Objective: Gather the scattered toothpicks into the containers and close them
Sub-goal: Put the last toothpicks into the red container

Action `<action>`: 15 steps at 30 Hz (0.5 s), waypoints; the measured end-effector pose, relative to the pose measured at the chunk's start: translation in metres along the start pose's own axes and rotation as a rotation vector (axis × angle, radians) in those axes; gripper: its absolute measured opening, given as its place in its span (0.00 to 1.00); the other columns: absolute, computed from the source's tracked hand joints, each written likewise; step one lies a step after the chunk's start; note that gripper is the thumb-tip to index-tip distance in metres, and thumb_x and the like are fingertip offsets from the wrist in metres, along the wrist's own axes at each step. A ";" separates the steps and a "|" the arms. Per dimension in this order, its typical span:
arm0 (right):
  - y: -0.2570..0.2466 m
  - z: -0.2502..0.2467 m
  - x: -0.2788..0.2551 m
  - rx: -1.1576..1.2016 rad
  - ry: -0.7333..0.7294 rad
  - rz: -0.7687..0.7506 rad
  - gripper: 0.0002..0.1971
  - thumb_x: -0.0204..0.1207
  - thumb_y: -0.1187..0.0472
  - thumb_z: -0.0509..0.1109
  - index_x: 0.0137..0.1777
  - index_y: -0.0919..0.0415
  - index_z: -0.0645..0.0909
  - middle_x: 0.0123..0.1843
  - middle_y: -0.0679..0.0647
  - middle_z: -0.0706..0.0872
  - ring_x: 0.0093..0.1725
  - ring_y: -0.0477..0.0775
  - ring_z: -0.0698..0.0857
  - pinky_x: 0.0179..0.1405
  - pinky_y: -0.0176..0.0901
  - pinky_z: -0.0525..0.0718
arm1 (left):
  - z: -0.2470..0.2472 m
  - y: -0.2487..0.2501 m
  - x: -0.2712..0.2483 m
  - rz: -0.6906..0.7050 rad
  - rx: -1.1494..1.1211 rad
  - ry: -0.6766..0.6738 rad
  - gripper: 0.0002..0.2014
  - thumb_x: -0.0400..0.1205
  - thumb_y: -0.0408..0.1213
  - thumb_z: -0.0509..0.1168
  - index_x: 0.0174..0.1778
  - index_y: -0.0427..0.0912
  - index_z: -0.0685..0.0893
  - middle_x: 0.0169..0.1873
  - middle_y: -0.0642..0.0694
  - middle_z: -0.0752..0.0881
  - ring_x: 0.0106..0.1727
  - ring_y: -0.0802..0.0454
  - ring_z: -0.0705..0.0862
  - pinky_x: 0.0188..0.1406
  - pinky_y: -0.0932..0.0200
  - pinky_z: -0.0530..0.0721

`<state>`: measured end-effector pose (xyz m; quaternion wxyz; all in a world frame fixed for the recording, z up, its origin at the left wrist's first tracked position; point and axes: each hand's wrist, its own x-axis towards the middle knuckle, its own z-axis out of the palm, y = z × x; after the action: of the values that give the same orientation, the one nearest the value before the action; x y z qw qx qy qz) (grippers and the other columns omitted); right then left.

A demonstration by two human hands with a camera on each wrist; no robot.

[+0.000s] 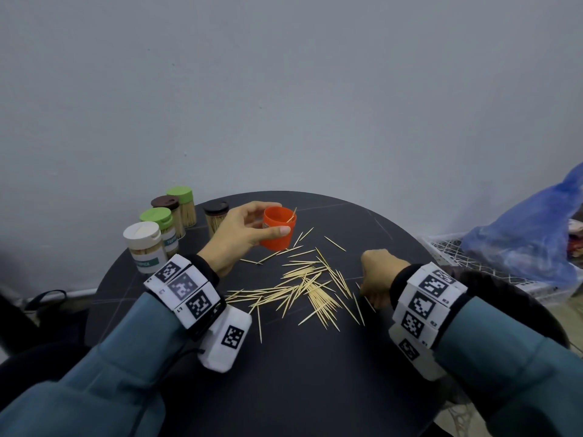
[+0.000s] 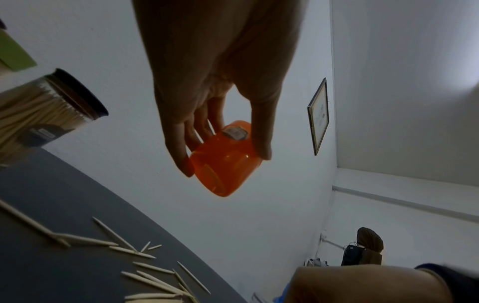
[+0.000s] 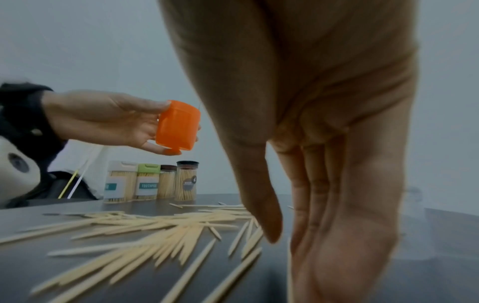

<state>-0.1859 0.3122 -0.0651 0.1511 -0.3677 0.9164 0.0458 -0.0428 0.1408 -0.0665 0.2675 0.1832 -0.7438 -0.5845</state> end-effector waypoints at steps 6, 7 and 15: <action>-0.005 0.000 -0.002 -0.014 -0.042 -0.001 0.19 0.72 0.57 0.76 0.35 0.61 0.65 0.58 0.62 0.84 0.60 0.61 0.84 0.59 0.50 0.84 | 0.000 0.000 0.002 0.006 -0.008 0.002 0.27 0.69 0.36 0.76 0.65 0.45 0.81 0.60 0.46 0.85 0.64 0.50 0.82 0.58 0.55 0.83; -0.005 -0.001 -0.001 -0.034 -0.038 0.006 0.17 0.73 0.59 0.74 0.37 0.61 0.67 0.59 0.62 0.85 0.59 0.61 0.84 0.59 0.49 0.84 | 0.000 0.000 0.002 0.006 -0.004 0.000 0.27 0.69 0.36 0.76 0.65 0.45 0.81 0.60 0.46 0.85 0.64 0.50 0.82 0.60 0.54 0.83; -0.014 -0.005 0.009 -0.034 0.101 0.054 0.14 0.81 0.68 0.61 0.66 0.68 0.73 0.65 0.62 0.79 0.63 0.60 0.81 0.56 0.43 0.78 | 0.000 -0.002 0.002 0.029 0.011 -0.007 0.33 0.62 0.43 0.76 0.66 0.46 0.81 0.61 0.46 0.85 0.64 0.50 0.82 0.60 0.55 0.81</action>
<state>-0.1832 0.2951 -0.0630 0.0970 -0.3471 0.9316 0.0467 -0.0439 0.1392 -0.0677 0.2724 0.1719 -0.7506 -0.5769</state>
